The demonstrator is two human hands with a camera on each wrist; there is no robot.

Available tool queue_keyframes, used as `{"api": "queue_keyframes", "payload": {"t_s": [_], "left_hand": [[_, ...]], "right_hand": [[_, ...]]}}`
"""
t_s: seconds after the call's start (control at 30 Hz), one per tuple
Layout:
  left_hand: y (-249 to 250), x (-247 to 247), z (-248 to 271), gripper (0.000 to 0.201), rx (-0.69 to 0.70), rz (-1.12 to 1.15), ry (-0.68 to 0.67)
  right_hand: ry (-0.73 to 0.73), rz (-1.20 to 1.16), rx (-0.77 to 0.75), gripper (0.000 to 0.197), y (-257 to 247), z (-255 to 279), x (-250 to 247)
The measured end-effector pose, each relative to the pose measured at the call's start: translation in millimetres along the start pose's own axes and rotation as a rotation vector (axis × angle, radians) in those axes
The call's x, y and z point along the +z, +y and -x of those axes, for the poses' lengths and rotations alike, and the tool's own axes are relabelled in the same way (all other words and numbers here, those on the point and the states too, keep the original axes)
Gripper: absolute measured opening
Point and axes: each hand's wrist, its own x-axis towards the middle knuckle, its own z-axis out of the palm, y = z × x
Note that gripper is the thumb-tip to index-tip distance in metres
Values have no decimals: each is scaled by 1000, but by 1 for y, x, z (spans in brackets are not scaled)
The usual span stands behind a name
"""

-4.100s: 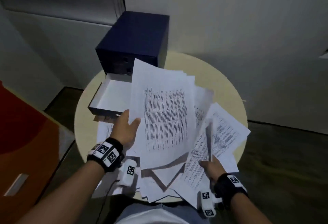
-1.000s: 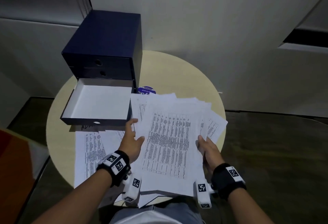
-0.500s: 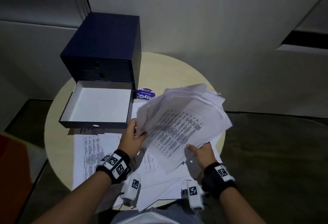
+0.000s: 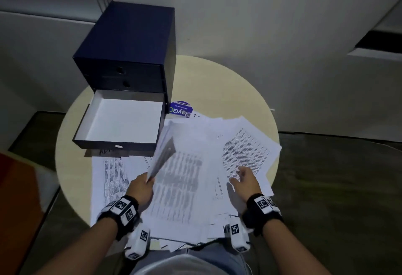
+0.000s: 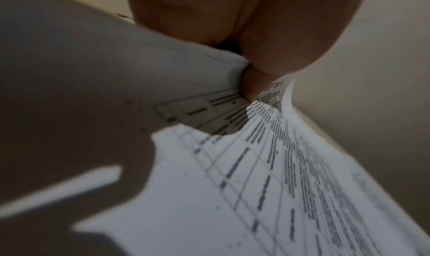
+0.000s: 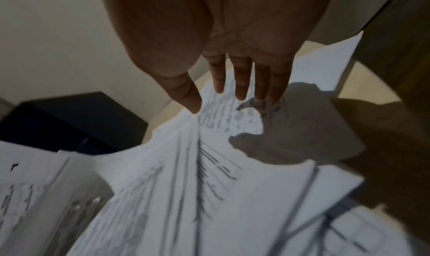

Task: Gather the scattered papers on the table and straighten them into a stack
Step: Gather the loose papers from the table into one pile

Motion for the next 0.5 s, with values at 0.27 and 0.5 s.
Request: {"api": "queue_keyframes", "payload": {"t_s": [0.27, 0.5], "left_hand": [[-25, -3, 0, 17, -134, 196, -123], [-18, 5, -3, 19, -151, 234, -146]], "right_hand": [[-146, 100, 25, 71, 4, 2, 29], [-130, 92, 11, 20, 12, -9, 34]]}}
